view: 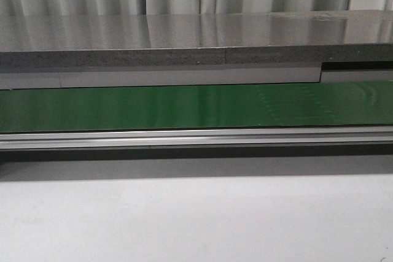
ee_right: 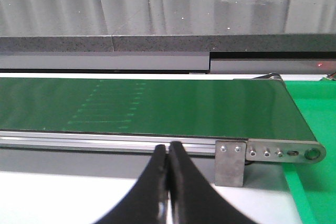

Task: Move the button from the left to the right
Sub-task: 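Close the left gripper on the button and lift it over the belt, then lower the button onto the belt end, open and raise the left gripper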

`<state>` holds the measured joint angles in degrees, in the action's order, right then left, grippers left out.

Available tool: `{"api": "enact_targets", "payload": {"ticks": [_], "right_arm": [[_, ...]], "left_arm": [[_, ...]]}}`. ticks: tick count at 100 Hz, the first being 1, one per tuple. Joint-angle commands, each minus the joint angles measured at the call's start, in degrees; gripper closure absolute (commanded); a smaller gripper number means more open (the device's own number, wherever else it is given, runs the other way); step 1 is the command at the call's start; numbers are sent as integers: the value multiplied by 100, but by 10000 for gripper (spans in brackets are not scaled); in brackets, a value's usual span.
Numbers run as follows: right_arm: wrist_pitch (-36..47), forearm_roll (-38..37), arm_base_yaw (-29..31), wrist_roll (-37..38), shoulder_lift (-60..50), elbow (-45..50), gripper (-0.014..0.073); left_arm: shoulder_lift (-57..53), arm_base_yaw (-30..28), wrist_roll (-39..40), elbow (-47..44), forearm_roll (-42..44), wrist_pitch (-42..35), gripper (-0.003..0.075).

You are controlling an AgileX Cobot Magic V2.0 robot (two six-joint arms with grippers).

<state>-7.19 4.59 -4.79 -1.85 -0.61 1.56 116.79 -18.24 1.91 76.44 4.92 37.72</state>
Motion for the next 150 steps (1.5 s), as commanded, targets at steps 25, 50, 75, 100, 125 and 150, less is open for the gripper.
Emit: {"api": "enact_targets", "payload": {"ticks": [25,50,75,100,125,150], "right_arm": [[418,-34,-16,-1,-104,-84,661],[418,-34,-16,-1,-104,-84,661],[418,-34,-16,-1,-104,-84,661],[418,-34,-16,-1,-104,-84,661],[418,-34,-16,-1,-104,-84,661],[418,-34,-16,-1,-104,-84,661]], "left_arm": [[-252,20,16,112,57,-8,740],[-870,20,-32,265,67,173,740],[-1732,191,-632,302,-437,534,740],[-1780,672,-632,255,-542,832,740],[-1721,1167,-633,247,-542,797,740],[-1721,1217,-633,247,-660,797,738]]}}
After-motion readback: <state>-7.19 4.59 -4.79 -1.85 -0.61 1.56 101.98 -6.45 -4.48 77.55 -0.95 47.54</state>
